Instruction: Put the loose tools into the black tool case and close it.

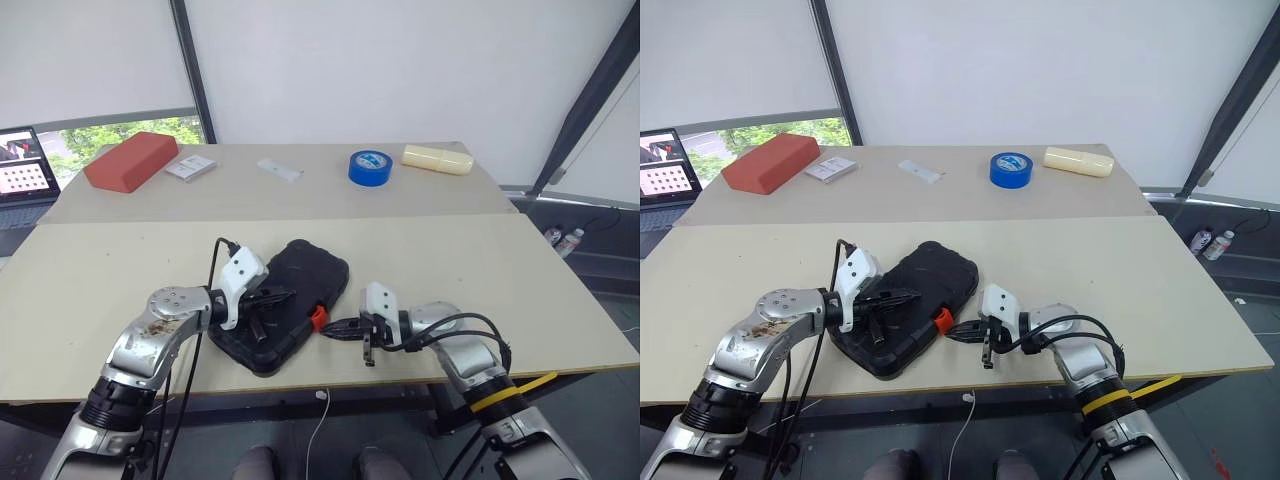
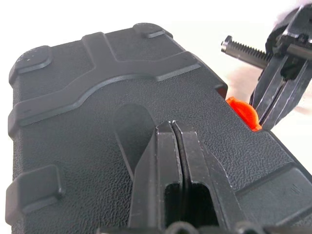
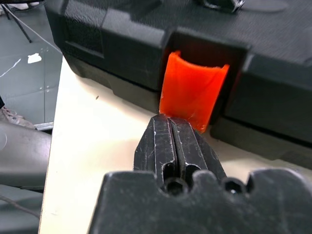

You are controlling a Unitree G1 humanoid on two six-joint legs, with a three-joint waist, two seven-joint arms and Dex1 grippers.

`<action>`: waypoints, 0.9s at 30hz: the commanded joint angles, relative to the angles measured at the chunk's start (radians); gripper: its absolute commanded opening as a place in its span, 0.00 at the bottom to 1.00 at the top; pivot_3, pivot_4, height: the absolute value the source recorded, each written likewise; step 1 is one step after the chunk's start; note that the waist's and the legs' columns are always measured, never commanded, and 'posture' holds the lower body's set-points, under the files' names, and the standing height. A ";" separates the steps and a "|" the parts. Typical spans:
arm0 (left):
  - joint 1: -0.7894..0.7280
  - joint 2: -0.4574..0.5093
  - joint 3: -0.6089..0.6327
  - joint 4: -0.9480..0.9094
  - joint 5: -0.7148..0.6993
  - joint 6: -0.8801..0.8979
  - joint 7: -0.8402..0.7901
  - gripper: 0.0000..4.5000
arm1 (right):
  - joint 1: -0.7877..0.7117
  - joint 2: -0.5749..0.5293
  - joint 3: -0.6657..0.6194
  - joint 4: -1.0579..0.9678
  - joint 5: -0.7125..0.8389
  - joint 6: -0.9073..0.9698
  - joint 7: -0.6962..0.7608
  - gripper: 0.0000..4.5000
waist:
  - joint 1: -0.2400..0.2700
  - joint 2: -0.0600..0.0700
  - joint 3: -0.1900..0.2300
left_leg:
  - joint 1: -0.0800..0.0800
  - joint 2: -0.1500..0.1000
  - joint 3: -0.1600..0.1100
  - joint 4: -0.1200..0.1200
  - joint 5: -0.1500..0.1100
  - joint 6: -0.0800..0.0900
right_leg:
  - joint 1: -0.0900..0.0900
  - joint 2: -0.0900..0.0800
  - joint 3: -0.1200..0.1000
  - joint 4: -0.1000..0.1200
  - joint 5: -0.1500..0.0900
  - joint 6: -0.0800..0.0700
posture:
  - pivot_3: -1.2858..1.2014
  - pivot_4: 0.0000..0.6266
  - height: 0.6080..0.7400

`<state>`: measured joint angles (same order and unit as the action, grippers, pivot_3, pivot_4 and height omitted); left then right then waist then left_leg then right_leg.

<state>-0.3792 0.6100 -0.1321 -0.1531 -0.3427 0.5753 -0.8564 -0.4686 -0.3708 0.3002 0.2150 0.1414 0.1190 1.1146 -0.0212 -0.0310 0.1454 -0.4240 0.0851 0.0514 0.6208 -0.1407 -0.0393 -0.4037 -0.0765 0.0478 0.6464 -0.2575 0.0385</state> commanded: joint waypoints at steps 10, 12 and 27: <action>0.071 0.009 -0.056 0.074 0.043 0.037 -0.003 0.02 | -0.049 -0.022 -0.025 -0.099 0.027 0.037 0.009 0.00 | 0.001 0.000 0.000 | 0.000 0.000 0.000 -0.004 0.000 0.000 | 0.000 0.000 0.000 0.000 0.000 -0.001 | 0.52 0.24 1.00; 0.072 0.009 -0.057 0.073 0.044 0.038 -0.003 0.02 | -0.048 -0.031 -0.021 -0.098 0.018 0.037 0.009 0.00 | 0.001 0.001 -0.001 | 0.001 0.000 0.000 -0.005 0.000 0.000 | 0.000 0.000 0.000 -0.001 -0.001 -0.001 | 0.52 0.24 1.00; 0.070 0.027 -0.065 0.074 0.042 0.073 -0.015 0.02 | -0.080 0.024 -0.012 -0.043 0.005 0.017 -0.020 0.00 | -0.004 0.001 -0.002 | 0.003 -0.001 0.000 -0.010 0.000 0.000 | 0.000 0.000 0.000 -0.002 -0.001 -0.002 | 0.52 0.24 1.00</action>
<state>-0.3708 0.6245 -0.1291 -0.1510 -0.3420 0.5711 -0.8659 -0.5084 -0.3760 0.3018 0.2041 0.1309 0.1571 1.1207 -0.0252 -0.0299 0.1429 -0.4208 0.0846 0.0512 0.6105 -0.1408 -0.0395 -0.4040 -0.0762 0.0478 0.6442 -0.2589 0.0361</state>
